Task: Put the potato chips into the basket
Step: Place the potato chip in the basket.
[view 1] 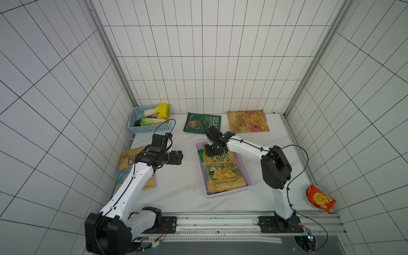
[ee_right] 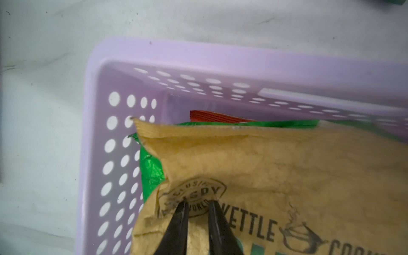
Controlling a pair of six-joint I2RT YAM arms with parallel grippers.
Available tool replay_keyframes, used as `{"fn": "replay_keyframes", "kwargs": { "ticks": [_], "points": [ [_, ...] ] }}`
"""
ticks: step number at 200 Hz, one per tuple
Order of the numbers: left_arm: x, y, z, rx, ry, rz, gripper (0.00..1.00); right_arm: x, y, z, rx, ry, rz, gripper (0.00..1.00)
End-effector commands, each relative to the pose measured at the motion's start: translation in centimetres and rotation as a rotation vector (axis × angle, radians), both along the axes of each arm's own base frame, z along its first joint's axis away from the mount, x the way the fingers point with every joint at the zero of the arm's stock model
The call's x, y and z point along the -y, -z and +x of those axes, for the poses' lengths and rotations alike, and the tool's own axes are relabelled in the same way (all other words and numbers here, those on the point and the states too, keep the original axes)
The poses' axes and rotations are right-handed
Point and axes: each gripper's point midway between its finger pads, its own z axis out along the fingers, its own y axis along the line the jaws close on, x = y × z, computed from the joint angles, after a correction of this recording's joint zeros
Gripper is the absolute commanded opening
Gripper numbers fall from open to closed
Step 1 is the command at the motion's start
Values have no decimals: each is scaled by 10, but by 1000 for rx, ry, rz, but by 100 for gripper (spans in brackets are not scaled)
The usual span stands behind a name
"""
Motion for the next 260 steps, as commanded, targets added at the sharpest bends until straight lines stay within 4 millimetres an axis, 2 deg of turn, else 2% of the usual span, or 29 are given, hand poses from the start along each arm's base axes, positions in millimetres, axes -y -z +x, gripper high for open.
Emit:
{"fn": "replay_keyframes", "kwargs": {
  "ticks": [1,19,62,89,116,136,162,171,183,214,260],
  "points": [
    [-5,-13,6,60,-23,8,98,-2,10,-5,-6,-12,-50,22],
    [-10,-19,8,84,-39,33,98,1,-3,-6,23,-14,-45,23],
    [-49,-42,10,164,-100,178,98,9,-72,-5,135,-19,25,28],
    [-88,-46,10,150,-180,154,98,21,-112,-15,182,-22,79,32],
    [-134,-47,14,122,-285,150,98,40,-131,-31,199,-13,117,33],
    [-158,-28,23,39,-342,245,98,55,-134,-44,205,6,140,33],
    [-182,9,30,-146,-377,397,81,73,-140,-56,219,35,158,33],
    [-188,21,30,-196,-388,444,80,79,-143,-60,227,39,161,33],
    [-188,34,29,-243,-378,498,80,89,-146,-65,242,51,161,34],
    [-171,60,31,-290,-327,544,81,106,-143,-72,262,62,144,34],
    [-173,95,30,-362,-310,645,81,107,-129,-75,234,59,115,34]
  ]
}}
